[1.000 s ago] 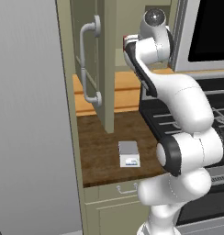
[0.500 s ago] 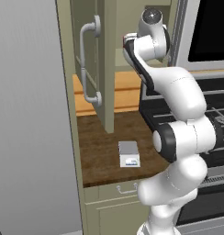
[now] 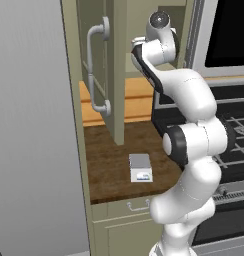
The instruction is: Pick the yogurt and place it on the digital scale for weighing, and close the cabinet.
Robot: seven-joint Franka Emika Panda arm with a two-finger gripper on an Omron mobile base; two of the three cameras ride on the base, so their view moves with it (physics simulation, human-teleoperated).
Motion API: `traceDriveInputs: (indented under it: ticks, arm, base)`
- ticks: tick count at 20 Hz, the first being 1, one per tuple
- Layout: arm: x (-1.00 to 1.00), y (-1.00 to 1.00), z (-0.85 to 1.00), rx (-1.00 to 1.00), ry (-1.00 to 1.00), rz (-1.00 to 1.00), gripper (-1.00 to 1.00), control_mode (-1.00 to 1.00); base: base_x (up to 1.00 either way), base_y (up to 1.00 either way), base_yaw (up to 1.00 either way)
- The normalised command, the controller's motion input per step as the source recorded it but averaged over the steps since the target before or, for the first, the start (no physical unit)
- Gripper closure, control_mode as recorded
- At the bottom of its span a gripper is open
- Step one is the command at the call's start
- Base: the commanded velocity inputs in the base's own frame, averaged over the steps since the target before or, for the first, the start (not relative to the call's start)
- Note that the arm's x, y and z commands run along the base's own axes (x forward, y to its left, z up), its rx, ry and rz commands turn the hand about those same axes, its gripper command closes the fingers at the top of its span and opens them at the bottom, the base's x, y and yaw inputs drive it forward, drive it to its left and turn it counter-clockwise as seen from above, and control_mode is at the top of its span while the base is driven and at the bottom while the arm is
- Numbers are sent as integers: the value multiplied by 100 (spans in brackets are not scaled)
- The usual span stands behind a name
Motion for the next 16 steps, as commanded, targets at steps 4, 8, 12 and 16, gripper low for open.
traceDriveInputs:
  ticks: [4, 8, 12, 16]
  arm:
    - [35, 0, -6, 0, 0, 0, -100, -100]
    - [34, -6, 0, 0, 0, 0, -100, -100]
    - [32, -14, -1, 0, 0, 0, -100, -100]
    - [22, -1, -8, 0, 0, 0, -100, -100]
  base:
    - [0, 0, 0]
    - [0, 0, 0]
    - [0, 0, 0]
    - [0, 0, 0]
